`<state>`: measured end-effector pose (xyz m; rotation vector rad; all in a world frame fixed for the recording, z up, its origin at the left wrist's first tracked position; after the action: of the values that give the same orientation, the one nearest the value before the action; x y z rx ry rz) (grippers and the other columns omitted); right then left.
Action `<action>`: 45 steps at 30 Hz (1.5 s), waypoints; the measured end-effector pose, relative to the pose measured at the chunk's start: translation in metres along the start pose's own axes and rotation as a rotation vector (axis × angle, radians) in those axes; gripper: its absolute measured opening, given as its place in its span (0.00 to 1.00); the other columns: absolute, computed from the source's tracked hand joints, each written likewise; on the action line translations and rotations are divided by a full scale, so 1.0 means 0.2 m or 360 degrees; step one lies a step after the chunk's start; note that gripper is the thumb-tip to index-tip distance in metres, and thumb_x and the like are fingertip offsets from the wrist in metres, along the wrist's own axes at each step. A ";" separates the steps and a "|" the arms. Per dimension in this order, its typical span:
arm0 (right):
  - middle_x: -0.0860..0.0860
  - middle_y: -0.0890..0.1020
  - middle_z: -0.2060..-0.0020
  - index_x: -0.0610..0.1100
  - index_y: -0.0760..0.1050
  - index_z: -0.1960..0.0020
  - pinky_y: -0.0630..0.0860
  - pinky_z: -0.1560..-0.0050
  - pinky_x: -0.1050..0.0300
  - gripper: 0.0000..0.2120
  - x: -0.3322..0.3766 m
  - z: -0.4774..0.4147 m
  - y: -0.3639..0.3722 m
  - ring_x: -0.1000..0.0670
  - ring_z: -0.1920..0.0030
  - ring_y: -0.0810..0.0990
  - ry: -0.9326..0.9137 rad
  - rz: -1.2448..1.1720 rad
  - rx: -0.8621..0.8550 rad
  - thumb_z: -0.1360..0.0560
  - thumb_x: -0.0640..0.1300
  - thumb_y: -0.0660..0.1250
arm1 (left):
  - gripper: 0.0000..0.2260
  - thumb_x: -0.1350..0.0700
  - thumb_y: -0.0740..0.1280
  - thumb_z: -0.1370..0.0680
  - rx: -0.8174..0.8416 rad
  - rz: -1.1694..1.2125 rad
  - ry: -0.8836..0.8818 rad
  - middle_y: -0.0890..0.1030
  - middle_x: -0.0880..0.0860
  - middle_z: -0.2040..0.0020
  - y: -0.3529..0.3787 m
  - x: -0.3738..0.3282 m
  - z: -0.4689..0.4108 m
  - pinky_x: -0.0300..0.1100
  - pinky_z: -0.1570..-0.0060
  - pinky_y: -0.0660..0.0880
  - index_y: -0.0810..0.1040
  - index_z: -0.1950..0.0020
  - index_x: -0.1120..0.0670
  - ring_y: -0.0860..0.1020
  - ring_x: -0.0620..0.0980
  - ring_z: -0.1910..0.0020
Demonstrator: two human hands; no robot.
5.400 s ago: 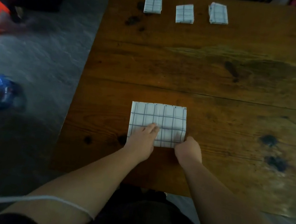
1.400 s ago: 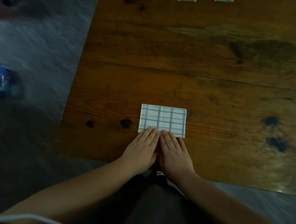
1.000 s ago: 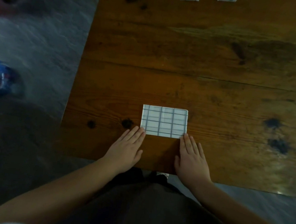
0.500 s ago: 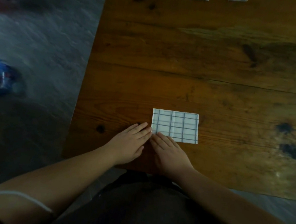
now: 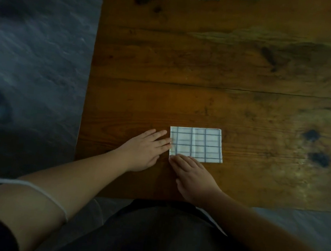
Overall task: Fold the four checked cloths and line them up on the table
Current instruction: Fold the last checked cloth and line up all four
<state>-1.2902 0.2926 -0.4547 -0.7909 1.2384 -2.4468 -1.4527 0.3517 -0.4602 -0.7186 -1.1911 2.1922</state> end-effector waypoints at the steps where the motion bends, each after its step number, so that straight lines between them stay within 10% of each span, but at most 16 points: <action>1: 0.51 0.51 0.17 0.50 0.44 0.17 0.42 0.20 0.49 0.32 0.00 0.00 0.00 0.50 0.18 0.45 0.0006 0.0006 0.0004 0.17 0.54 0.52 | 0.26 0.47 0.51 0.14 0.0005 -0.0029 0.0016 0.47 0.47 0.16 -0.01 0.01 -0.01 0.49 0.23 0.36 0.47 0.17 0.47 0.40 0.50 0.18; 11: 0.53 0.51 0.18 0.52 0.46 0.17 0.40 0.22 0.53 0.32 0.00 0.00 -0.03 0.52 0.19 0.45 0.0047 -0.0091 0.0004 0.17 0.53 0.54 | 0.27 0.46 0.50 0.14 -0.0012 -0.0029 -0.0177 0.48 0.48 0.16 -0.11 0.13 -0.11 0.49 0.22 0.39 0.47 0.17 0.48 0.40 0.50 0.18; 17: 0.57 0.73 0.32 0.51 0.76 0.34 0.65 0.25 0.52 0.16 -0.12 0.09 -0.18 0.57 0.28 0.65 0.0397 -0.0700 -0.0568 0.20 0.41 0.62 | 0.28 0.50 0.55 0.15 -0.0174 0.0194 -0.0296 0.46 0.52 0.16 -0.14 0.00 -0.08 0.48 0.22 0.38 0.48 0.17 0.52 0.39 0.52 0.18; 25: 0.49 0.73 0.38 0.45 0.70 0.32 0.72 0.36 0.48 0.19 -0.51 0.28 -0.15 0.46 0.34 0.70 0.1505 -0.1137 -0.0691 0.20 0.49 0.67 | 0.21 0.53 0.57 0.14 -0.0351 0.0488 -0.0142 0.64 0.50 0.20 -0.11 -0.28 -0.10 0.46 0.21 0.51 0.65 0.21 0.51 0.56 0.50 0.20; 37: 0.44 0.79 0.46 0.42 0.70 0.38 0.78 0.53 0.50 0.13 -0.49 0.16 -0.17 0.45 0.48 0.79 0.1805 -0.1271 -0.0544 0.22 0.39 0.67 | 0.25 0.52 0.66 0.18 -0.0378 0.0650 -0.0416 0.67 0.49 0.26 -0.06 -0.22 -0.20 0.48 0.26 0.64 0.64 0.21 0.48 0.63 0.50 0.27; 45: 0.45 0.73 0.41 0.42 0.73 0.37 0.73 0.37 0.44 0.15 -0.47 0.16 -0.17 0.43 0.39 0.72 0.1791 -0.1308 -0.0562 0.22 0.45 0.66 | 0.28 0.49 0.65 0.18 -0.0374 0.0612 -0.0384 0.65 0.50 0.25 -0.05 -0.21 -0.20 0.49 0.26 0.64 0.60 0.20 0.47 0.63 0.51 0.27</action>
<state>-1.1960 0.3377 -0.4444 0.2173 2.0288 -3.5988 -1.3942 0.3509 -0.4621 -0.8555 -1.5591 2.5353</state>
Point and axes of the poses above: each hand's wrist, its own z-axis away from the middle knuckle, its own y-axis out of the palm, x = y × z, the point moved 6 cm from there along -z, towards the middle knuckle
